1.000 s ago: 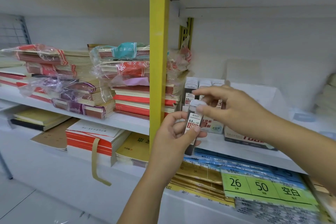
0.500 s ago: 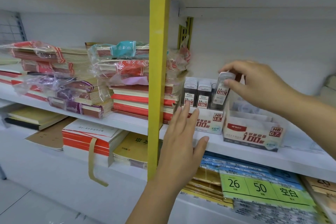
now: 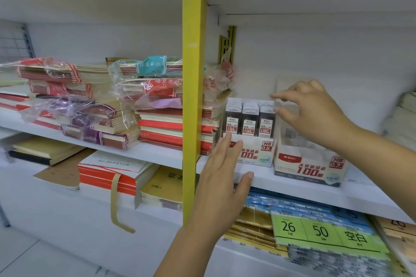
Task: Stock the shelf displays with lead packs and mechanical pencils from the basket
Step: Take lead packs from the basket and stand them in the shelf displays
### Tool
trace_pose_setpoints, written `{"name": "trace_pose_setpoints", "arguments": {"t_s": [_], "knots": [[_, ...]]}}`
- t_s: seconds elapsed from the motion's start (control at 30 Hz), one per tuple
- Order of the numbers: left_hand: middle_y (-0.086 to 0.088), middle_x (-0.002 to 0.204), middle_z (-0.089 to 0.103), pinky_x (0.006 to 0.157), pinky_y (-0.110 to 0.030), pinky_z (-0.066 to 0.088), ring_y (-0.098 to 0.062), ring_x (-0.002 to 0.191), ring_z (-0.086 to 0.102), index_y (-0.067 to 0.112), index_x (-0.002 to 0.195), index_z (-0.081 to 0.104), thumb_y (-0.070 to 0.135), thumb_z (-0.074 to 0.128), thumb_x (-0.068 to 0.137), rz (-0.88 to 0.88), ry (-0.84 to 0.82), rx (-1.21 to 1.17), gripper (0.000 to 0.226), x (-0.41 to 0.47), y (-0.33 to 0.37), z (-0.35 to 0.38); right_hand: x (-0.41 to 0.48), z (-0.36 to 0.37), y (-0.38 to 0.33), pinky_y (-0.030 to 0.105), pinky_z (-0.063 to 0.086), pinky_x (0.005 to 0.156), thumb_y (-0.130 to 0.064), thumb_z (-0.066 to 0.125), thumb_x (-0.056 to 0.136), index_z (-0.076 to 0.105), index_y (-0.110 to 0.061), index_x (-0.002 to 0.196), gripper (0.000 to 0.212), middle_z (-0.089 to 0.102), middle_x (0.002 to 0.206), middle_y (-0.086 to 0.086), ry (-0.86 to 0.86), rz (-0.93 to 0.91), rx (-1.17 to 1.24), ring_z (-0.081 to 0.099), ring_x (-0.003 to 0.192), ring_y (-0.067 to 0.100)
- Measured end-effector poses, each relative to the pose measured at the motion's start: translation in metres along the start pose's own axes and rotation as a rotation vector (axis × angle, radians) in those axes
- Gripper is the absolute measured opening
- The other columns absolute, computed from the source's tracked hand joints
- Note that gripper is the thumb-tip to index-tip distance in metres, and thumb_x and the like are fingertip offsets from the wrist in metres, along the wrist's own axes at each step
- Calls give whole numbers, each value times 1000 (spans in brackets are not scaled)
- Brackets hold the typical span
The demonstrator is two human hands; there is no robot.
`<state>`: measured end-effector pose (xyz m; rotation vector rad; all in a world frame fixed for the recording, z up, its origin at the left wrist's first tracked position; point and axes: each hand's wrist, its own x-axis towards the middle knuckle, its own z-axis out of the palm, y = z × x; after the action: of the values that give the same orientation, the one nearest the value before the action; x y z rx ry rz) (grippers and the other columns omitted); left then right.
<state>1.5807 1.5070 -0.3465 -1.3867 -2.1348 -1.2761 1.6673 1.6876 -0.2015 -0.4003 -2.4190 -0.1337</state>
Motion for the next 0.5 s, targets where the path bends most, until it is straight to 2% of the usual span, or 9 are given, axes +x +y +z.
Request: {"name": "trace_pose_setpoints", "arguments": {"t_s": [0.07,0.1,0.13,0.17,0.23,0.3,0.37,0.43,0.5], "knots": [[26,162,16,118,-15,10,5,148,8,38,153,31,38,53,100,7,54,10,57,-8,6,-2,-25,-15,-9,20,32,82,-34,49,96,58,-31,128,33,58,105,-11,131,-40,136,44,99,4],[21,156,32,115,-10,15,2,144,21,34,148,41,37,54,99,18,104,-4,51,-14,10,-3,-44,-23,-15,14,35,77,-32,48,96,60,-31,122,28,58,98,-15,192,-68,242,46,88,0],[16,144,46,111,-10,24,-1,135,35,30,141,50,36,54,97,31,151,-23,45,-21,14,-3,-66,-29,-21,11,38,71,-31,49,96,62,-33,116,24,59,91,-18,218,-92,373,51,81,2],[13,131,55,104,-14,34,-5,123,45,26,132,57,35,53,94,42,176,-40,39,-30,18,-2,-90,-33,-26,12,41,66,-31,51,95,62,-37,111,20,62,86,-15,206,-100,513,56,77,6],[11,111,57,90,-23,44,-8,101,52,21,121,63,31,54,92,56,112,-53,32,-53,22,7,-140,-27,-30,17,46,60,-34,53,92,63,-38,104,16,65,81,-8,97,-53,706,60,69,14],[11,107,53,83,-28,48,-8,95,52,19,121,63,25,58,94,34,-106,-49,28,-85,18,23,-190,-4,-24,20,48,59,-33,55,92,64,-39,101,14,65,79,-8,-73,47,741,61,65,13],[8,117,52,83,-30,48,-10,101,53,22,128,58,28,58,98,-17,-409,-18,31,-123,5,45,-240,34,-12,29,50,63,-30,56,95,63,-43,99,15,65,80,-9,-338,206,700,62,67,12],[3,131,49,87,-26,43,-16,114,52,24,136,53,32,55,100,-91,-686,33,37,-164,-13,70,-290,78,-1,32,50,71,-29,55,97,61,-43,100,16,64,88,-9,-634,371,642,62,77,14],[-3,137,49,93,-25,38,-21,122,51,21,139,51,31,56,100,-192,-867,38,40,-204,-33,95,-341,123,8,31,50,81,-27,55,97,63,-32,106,13,65,102,-5,-806,509,604,63,91,15]]}}
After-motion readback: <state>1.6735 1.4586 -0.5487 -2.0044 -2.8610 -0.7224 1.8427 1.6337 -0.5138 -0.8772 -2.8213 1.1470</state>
